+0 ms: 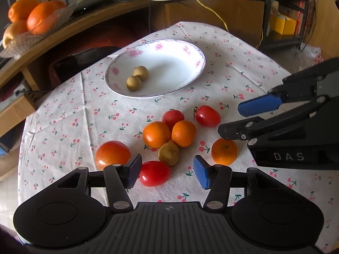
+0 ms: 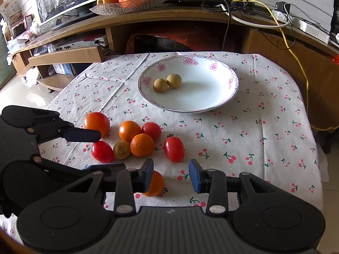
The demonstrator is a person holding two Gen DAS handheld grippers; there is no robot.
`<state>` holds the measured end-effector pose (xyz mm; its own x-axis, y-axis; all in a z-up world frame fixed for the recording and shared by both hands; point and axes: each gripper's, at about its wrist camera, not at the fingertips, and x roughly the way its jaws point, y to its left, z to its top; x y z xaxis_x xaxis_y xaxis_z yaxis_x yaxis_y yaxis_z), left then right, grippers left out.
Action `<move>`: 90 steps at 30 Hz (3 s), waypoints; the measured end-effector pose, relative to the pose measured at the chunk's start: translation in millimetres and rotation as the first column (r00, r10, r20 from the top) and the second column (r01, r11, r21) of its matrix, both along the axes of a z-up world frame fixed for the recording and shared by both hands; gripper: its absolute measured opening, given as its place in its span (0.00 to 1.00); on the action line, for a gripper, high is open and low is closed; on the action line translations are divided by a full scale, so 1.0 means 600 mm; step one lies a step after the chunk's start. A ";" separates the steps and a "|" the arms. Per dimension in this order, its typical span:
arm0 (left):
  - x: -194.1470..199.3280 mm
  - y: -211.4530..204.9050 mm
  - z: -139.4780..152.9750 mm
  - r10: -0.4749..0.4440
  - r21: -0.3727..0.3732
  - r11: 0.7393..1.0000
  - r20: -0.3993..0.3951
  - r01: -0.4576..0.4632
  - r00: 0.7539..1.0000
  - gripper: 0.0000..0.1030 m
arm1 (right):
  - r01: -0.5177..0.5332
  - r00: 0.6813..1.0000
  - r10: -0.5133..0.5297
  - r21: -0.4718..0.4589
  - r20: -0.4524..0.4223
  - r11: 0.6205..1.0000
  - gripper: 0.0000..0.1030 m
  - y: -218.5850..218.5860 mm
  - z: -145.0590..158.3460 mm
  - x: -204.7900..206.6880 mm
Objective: Organize fruits
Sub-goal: 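Move the left tool to a red cherry tomato while the right tool approaches a mandarin, then grasp the red cherry tomato with the left tool while the right tool grasps the mandarin, then carry the cherry tomato and mandarin over the white bowl with both tools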
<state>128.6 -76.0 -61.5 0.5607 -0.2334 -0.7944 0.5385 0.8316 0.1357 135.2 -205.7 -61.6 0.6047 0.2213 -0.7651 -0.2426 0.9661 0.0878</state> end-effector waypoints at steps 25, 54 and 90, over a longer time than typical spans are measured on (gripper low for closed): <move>0.002 0.004 -0.006 -0.010 0.040 0.999 0.012 0.009 1.000 0.60 | -0.006 1.000 0.006 -0.005 -0.028 1.000 0.38 -0.001 -0.007 0.006; -0.001 0.055 -0.017 0.002 0.016 1.000 -0.024 -0.002 1.000 0.38 | -0.048 0.997 0.051 0.052 -0.052 0.997 0.48 -0.020 0.009 -0.008; -0.003 0.042 -0.025 0.017 0.004 1.000 -0.061 -0.017 0.998 0.41 | -0.094 0.991 0.090 -0.037 -0.099 0.995 0.34 0.025 -0.035 0.002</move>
<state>127.0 -51.0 -76.5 0.5150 -0.2217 -0.8280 0.5316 0.8404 0.1057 136.3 -190.5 -82.8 0.5059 0.2399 -0.8286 -0.3229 0.9434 0.0759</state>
